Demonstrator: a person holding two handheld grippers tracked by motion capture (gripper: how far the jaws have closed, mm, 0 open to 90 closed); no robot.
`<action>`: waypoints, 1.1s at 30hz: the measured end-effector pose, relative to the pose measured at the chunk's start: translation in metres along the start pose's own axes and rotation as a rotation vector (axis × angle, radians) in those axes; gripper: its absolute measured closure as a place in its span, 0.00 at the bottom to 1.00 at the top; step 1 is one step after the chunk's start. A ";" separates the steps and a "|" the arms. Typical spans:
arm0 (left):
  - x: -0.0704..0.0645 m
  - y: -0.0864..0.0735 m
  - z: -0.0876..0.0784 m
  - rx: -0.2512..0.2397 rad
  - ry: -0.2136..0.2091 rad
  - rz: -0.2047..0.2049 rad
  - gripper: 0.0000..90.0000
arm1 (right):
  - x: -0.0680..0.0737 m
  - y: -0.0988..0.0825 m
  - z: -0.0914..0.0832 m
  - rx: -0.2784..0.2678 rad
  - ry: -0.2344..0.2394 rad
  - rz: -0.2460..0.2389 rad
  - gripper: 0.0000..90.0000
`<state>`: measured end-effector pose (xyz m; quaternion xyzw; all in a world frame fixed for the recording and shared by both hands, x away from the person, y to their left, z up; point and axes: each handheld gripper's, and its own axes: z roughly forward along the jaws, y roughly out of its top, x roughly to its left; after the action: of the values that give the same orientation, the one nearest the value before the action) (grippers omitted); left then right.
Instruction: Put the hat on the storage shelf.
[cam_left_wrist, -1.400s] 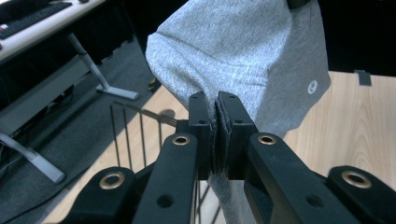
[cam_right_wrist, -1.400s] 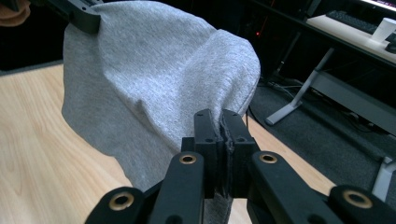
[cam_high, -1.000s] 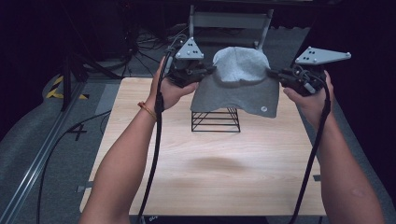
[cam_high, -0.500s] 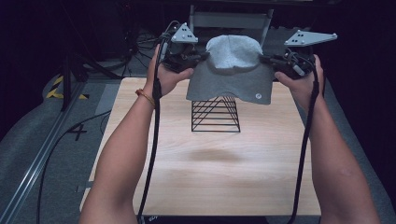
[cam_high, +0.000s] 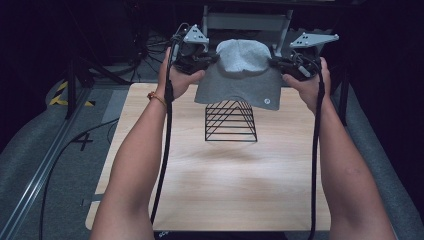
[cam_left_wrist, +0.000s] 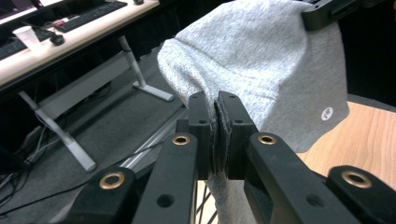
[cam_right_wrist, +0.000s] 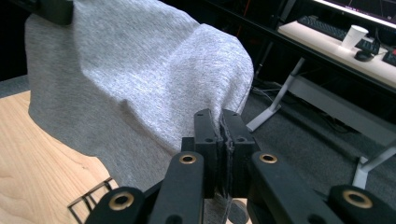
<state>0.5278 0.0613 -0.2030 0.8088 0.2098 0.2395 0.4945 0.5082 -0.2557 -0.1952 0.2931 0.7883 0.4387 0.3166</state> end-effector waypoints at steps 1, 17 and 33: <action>0.000 -0.002 0.001 -0.001 -0.010 -0.007 0.94 | -0.001 -0.001 0.002 0.001 0.006 0.008 0.96; -0.017 -0.017 -0.022 -0.055 -0.086 -0.003 0.94 | 0.010 -0.009 -0.013 -0.028 0.062 0.004 0.96; -0.028 -0.045 -0.010 -0.010 -0.110 0.004 0.94 | 0.021 -0.030 -0.011 -0.008 0.079 -0.011 0.96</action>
<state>0.4952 0.0710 -0.2447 0.8186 0.1798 0.1967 0.5087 0.4807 -0.2590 -0.2216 0.2698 0.8001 0.4513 0.2887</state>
